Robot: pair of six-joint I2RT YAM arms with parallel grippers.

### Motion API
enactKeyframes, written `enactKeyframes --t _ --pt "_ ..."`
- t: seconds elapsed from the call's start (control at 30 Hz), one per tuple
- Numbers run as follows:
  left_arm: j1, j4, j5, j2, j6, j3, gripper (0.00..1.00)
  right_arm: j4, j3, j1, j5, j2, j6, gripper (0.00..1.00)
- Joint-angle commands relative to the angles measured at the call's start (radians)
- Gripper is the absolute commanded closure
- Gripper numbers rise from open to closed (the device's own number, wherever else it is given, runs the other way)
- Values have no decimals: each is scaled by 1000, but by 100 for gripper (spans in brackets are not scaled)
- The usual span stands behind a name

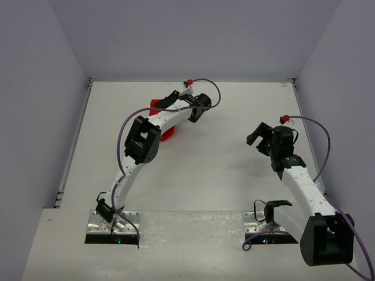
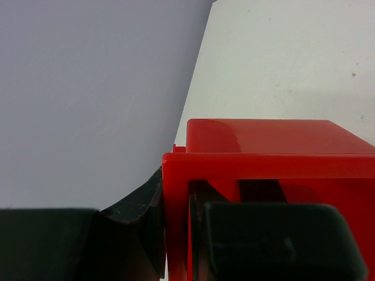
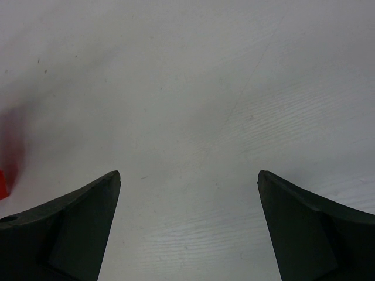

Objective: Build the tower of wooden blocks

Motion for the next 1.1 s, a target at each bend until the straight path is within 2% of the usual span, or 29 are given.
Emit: enactKeyframes --t 0.0,0.07,0.4,0.53,0.83,1.07 --pt "-1 301 -232 -62 343 -140 100 17 7 -5 24 4 4 1" --pt "-6 356 -232 -55 403 -158 100 14 9 -5 27 4 4 1" --pt "-18 362 -231 24 566 -108 100 3 17 -5 34 19 5 1" --pt "-32 449 -216 10 691 -182 100 -3 26 -5 27 38 7 1" --pt "-40 459 -206 -100 755 -405 100 -14 36 -5 21 55 2 1" --pt "-40 471 -206 -175 780 -492 100 -19 36 -5 24 48 2 1"
